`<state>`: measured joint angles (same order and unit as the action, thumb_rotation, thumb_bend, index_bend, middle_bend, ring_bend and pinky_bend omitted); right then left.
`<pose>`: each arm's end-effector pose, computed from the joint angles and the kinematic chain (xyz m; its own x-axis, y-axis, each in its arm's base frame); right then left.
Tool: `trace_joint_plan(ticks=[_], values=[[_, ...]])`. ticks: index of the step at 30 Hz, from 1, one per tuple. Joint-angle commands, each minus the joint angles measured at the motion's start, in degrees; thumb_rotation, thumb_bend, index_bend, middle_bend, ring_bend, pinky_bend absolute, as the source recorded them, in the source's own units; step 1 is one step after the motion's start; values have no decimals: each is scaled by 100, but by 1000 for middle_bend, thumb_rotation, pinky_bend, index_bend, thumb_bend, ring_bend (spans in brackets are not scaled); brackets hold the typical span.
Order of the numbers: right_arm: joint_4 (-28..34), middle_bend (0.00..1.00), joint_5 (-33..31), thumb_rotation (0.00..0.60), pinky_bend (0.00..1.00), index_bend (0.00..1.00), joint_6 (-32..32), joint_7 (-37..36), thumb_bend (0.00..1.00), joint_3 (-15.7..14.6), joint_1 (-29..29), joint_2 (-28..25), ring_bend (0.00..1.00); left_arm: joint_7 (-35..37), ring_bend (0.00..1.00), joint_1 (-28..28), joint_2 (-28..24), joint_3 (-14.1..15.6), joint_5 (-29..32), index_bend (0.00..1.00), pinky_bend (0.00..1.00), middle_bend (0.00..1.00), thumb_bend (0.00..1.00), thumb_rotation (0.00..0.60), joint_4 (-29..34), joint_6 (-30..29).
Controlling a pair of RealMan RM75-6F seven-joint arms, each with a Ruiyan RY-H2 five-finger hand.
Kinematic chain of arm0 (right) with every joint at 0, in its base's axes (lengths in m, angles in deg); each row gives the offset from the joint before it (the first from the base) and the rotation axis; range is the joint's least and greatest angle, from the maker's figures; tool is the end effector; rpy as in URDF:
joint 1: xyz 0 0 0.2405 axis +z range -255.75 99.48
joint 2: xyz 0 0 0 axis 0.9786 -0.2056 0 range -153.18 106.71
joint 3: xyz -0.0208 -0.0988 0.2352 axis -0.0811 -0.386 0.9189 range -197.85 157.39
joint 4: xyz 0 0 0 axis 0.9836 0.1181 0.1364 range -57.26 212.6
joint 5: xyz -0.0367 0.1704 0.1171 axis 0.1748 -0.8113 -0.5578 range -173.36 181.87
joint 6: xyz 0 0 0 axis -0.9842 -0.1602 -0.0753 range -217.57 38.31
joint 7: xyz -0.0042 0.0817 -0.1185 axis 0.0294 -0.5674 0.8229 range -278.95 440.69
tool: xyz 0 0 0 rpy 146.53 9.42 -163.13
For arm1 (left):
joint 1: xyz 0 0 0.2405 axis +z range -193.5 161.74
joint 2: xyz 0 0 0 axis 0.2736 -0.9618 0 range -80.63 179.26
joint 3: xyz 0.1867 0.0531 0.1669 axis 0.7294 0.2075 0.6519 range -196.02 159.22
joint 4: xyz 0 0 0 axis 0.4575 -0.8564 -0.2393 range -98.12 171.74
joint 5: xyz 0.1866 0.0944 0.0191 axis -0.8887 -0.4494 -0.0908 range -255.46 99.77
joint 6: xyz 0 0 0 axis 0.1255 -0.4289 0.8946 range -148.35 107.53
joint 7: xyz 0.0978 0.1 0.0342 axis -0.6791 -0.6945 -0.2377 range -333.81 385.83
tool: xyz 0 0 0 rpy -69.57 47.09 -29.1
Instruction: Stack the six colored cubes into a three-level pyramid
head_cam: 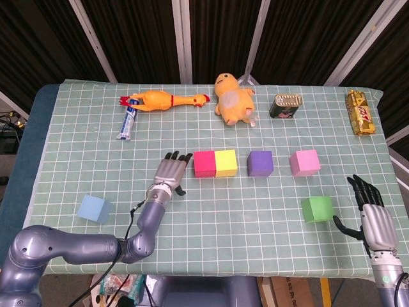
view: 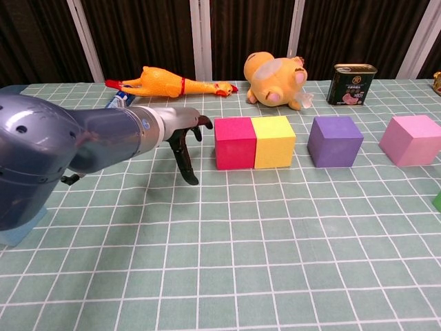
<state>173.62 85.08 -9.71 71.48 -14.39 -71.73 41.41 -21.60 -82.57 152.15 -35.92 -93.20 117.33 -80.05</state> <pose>-0.3039 -0.1984 0.1498 0.1533 -0.0305 0.9877 -0.9868 0.0482 0.1546 -0.0409 0.3716 -0.0843 0.4532 0.4286 0.7816 0.8911 -0.1939 -0.4104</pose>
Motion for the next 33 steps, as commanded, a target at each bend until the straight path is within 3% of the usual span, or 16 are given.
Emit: trace_joint_plan(ticks=[1, 23, 33], values=[[1, 0, -1, 600, 0, 0, -1, -2, 330, -1, -1, 0, 0, 1, 14, -14, 41, -12, -11, 0, 77, 123, 90, 600, -51, 12], [11, 0, -17, 600, 0, 0, -19, 8, 329, -1, 1, -7, 0, 5, 14, -61, 234, -85, -87, 0, 77, 117, 93, 600, -314, 99], [20, 0, -11, 600, 0, 0, -33, 13, 330, -13, 1, -22, 0, 55, 14, 143, -93, -20, -246, 0, 77, 117, 93, 600, 93, -111]])
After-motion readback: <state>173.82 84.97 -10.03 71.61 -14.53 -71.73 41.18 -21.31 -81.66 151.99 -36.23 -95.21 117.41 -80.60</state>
